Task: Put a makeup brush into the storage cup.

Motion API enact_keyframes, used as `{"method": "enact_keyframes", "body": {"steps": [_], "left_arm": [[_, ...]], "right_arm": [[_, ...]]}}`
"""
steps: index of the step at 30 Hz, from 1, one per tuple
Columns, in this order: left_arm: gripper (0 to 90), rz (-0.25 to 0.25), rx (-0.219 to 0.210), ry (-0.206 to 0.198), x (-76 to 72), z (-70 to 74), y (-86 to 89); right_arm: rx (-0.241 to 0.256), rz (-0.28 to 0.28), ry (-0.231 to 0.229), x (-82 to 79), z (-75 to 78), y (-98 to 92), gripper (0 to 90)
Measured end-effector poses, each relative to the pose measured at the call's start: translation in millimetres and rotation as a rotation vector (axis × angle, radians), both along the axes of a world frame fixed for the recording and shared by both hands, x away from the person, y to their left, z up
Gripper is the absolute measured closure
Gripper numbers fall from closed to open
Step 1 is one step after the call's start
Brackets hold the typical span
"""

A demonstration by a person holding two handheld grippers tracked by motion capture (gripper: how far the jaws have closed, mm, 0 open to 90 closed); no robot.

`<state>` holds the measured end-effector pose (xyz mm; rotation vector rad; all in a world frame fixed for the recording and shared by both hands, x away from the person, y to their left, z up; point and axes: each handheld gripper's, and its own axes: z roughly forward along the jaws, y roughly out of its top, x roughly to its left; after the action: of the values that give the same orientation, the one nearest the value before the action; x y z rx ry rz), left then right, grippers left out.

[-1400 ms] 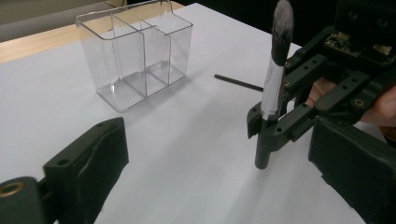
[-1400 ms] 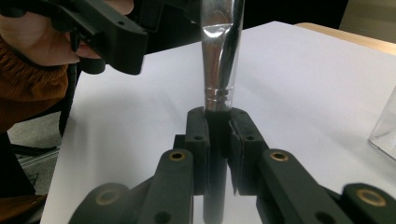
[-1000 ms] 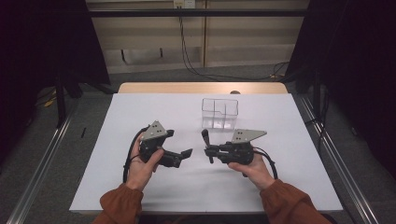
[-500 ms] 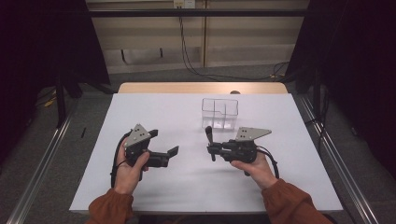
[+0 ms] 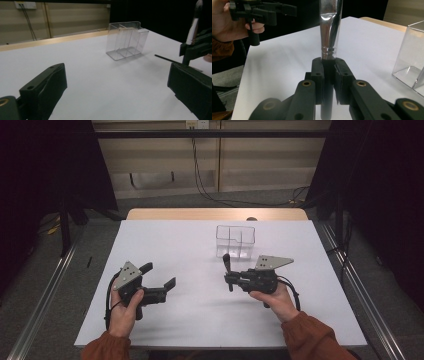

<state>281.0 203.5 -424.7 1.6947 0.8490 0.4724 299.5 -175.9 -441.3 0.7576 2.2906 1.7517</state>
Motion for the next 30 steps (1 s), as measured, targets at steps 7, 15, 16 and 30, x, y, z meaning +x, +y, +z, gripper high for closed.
{"method": "enact_keyframes", "body": {"steps": [7,15,16,30], "left_arm": [[2.0,0.043,0.0,0.005,-8.7,-8.9,17.5],[2.0,0.072,-0.014,0.005,-17.2,-17.1,30.3],[2.0,0.073,-0.021,0.007,-18.1,-17.2,30.7],[1.8,0.04,-0.009,-0.051,-26.4,-17.0,33.6]], "right_arm": [[0.002,-0.017,-0.002,-0.1,1.1,-4.8,80.0],[0.004,-0.031,-0.013,-0.8,4.6,-12.1,80.0],[0.006,-0.035,-0.014,-0.5,5.1,-13.4,80.1],[0.019,-0.096,-0.044,7.1,14.9,-29.4,80.0]]}}
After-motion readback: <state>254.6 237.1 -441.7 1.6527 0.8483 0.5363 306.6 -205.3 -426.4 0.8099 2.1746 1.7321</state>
